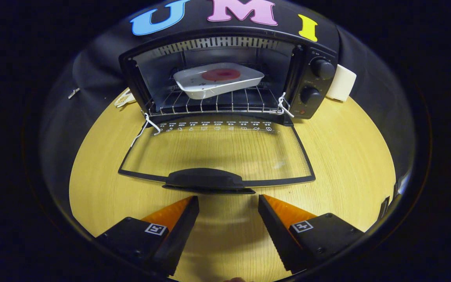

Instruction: Open the toaster oven, put the food inside, and close the toaster oven door.

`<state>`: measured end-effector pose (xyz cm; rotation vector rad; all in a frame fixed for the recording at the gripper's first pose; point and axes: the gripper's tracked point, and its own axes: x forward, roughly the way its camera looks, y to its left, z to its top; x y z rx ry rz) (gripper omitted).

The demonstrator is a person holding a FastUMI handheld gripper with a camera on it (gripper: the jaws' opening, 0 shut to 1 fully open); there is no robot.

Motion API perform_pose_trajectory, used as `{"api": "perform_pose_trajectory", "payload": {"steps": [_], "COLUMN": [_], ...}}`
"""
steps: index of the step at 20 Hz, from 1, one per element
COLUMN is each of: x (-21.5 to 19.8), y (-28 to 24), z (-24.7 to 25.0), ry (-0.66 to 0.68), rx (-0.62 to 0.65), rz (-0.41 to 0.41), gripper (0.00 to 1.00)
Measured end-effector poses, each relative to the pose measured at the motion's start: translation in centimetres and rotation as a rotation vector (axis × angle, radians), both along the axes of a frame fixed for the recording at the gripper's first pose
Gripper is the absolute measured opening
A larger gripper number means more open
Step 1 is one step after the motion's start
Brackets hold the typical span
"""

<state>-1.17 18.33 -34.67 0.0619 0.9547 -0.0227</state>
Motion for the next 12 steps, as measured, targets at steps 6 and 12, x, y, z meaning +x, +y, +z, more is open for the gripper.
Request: {"api": "perform_pose_trajectory", "payload": {"steps": [6, 12], "x": [0.4, 0.6], "y": [0.0, 0.6], "z": [0.5, 5.5], "ry": [-0.001, -0.129], "rx": [0.013, 0.039], "rz": [0.014, 0.085], "gripper": [0.99, 0.99]}}
